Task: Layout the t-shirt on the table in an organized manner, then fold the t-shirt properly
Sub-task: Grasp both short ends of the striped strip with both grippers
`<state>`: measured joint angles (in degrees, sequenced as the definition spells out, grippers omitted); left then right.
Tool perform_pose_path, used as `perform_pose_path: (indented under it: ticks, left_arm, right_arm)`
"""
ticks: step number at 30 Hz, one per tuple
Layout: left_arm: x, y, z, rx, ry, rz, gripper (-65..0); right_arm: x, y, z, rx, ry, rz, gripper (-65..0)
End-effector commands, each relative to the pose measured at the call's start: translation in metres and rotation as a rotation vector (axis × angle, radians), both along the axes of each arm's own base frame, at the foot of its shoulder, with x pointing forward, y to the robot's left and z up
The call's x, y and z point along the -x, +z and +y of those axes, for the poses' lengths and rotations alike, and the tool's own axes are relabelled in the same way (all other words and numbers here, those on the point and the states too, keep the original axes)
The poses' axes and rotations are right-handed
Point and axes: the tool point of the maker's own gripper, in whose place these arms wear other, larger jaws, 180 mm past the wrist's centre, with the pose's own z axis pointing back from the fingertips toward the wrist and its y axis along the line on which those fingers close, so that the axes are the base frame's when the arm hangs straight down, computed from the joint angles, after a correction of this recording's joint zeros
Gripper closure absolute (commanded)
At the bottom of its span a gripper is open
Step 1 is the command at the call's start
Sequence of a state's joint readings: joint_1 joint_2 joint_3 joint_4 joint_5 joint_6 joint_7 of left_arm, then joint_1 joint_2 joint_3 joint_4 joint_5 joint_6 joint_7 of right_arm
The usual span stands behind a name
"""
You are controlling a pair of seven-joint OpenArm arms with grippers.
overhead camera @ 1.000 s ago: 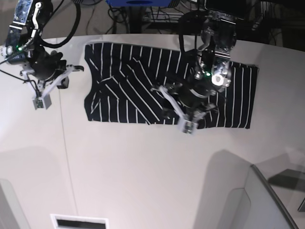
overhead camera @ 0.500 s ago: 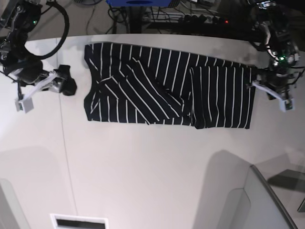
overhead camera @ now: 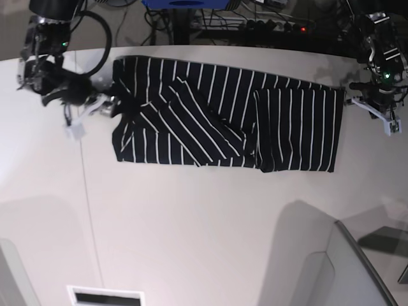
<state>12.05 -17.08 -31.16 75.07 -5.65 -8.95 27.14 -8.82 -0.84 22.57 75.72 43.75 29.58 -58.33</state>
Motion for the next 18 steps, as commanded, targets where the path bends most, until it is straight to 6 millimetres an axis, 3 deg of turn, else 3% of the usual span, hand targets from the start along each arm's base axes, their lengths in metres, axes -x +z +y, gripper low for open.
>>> perform_pose_path:
  ticks: [1,12,18]
  left_arm:
    - [-0.011,0.011,0.009,-0.034,-0.016,-0.037,0.0]
    - [-0.051,-0.012,0.005,0.045,0.009,-0.050,0.0]
    - [-0.068,-0.032,-0.050,0.106,-0.160,-0.007,0.0]
  right_arm:
    - [-0.005,0.003,0.003,-0.012,0.006,-0.020,-52.5]
    - [0.002,-0.004,0.038,-0.048,0.092,-0.007,-52.5]
    - [-0.004,0.000,0.055,-0.059,0.112,-0.052,-52.4]
